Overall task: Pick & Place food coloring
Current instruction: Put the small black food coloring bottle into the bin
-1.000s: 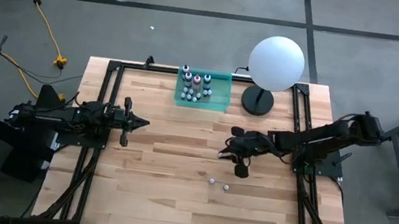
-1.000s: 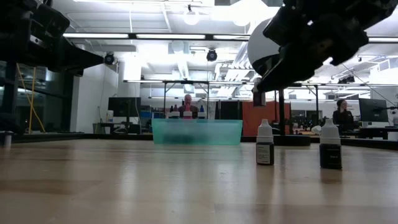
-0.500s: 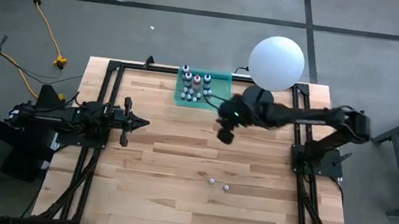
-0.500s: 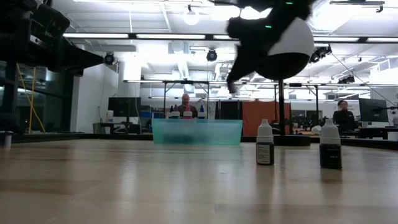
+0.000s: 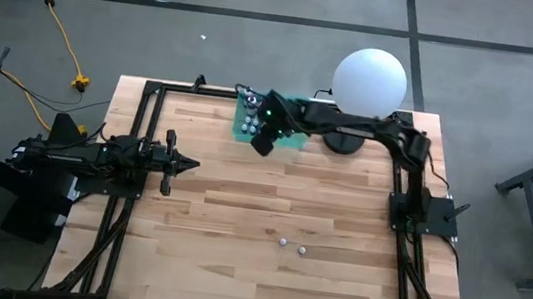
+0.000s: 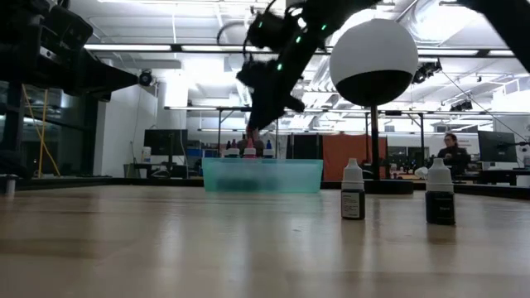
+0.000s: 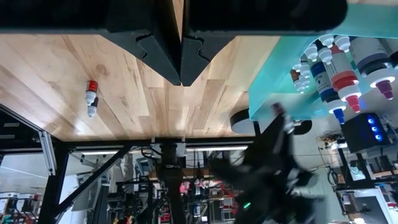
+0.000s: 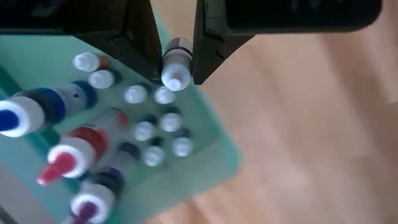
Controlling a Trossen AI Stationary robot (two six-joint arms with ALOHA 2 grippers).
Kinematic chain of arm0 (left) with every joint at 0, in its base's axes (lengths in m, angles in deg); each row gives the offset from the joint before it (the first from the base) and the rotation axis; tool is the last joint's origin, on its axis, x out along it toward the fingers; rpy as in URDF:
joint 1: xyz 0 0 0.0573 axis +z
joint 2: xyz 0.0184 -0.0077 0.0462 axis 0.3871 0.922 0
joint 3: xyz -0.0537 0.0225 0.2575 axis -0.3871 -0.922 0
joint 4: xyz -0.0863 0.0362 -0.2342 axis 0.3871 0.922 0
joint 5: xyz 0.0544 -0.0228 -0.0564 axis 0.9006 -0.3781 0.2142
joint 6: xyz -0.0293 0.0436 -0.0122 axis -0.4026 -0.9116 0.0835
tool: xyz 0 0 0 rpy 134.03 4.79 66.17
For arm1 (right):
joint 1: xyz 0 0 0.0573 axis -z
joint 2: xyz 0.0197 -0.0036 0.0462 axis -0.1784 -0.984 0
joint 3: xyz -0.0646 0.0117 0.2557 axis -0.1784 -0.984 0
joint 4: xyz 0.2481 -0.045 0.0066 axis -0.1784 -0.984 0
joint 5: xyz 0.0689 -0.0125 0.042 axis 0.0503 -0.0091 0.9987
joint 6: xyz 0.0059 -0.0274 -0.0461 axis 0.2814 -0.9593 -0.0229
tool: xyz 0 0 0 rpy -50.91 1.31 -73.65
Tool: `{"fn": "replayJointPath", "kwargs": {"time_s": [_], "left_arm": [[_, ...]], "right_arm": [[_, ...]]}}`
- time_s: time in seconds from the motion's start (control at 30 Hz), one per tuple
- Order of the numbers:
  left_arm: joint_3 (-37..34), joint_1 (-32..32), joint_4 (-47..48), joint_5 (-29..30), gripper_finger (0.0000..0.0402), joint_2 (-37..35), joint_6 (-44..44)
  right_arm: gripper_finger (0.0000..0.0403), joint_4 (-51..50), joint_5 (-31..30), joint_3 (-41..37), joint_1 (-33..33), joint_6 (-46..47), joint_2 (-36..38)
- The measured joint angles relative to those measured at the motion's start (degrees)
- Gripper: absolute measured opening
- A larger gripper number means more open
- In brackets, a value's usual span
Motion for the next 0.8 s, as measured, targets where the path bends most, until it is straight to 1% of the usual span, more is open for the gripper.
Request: {"fn": "replayJointPath", "kwargs": {"time_s": [0.1,0.2,0.37,0.57,0.67,0.8], "left_arm": [[0.0,0.0,0.0,0.0,0.0000,0.0,0.0],[0.0,0.0,0.0,0.0,0.0000,0.0,0.0],[0.0,0.0,0.0,0.0,0.0000,0.0,0.0],[0.0,0.0,0.0,0.0,0.0000,0.0,0.0],[0.0,0.0,0.0,0.0,0.0000,0.0,0.0],[0.0,0.0,0.0,0.0,0.0000,0.0,0.0]], "right_arm": [[0.0069,-1.7,-0.4,2.8,2.0,1.5,-3.0],[0.0069,-1.5,-0.6,3.0,3.6,3.5,-3.7],[0.0069,-2.1,-0.6,0.6,5.0,7.3,-3.5],[0.0069,-1.5,-0.4,-2.3,5.2,10.2,-3.3],[0.0069,0.3,-1.8,-4.1,5.6,10.6,-3.3],[0.0069,5.0,-2.2,-7.1,6.4,12.0,-3.3]]}}
